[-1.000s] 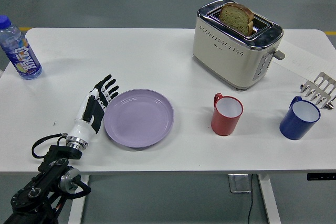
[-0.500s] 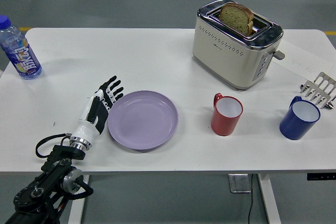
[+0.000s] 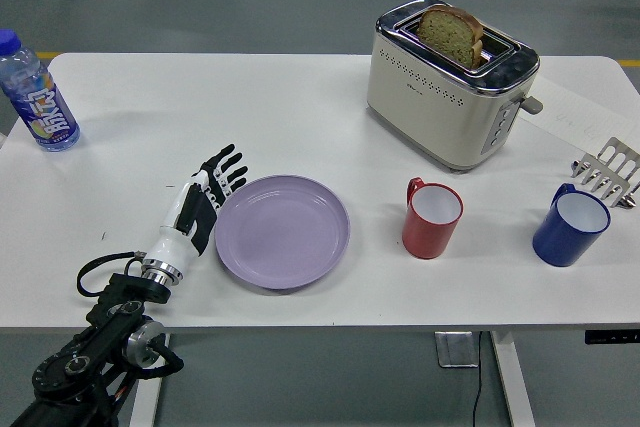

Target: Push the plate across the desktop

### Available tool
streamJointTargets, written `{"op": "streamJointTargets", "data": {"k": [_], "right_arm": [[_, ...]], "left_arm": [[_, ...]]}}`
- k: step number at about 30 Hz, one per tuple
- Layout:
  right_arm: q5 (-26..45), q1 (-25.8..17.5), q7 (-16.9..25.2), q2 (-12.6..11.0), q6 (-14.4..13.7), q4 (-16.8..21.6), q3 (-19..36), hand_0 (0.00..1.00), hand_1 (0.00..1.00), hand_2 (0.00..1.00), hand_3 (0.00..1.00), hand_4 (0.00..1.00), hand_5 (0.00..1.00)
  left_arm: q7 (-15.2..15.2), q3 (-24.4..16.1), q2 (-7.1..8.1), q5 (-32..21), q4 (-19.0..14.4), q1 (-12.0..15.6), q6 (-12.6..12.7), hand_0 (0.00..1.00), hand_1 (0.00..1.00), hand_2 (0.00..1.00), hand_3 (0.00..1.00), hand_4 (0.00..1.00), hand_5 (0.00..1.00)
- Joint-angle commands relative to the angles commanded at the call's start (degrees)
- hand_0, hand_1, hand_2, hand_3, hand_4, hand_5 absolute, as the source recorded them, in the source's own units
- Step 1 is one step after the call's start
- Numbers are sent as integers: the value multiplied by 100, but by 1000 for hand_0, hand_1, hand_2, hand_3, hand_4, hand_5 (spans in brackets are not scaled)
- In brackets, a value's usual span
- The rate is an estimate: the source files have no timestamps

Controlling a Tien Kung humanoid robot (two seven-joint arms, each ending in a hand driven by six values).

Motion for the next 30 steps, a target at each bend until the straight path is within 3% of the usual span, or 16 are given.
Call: {"op": "streamJointTargets", "data": {"k": [30], "right_arm": [[-37,-42,-28,0,-1,0,23,609,550,643,636,145,365]], "left_arm": [[-15,589,0,-145,8,-86,-4,858,889,935,931,502,998]]}}
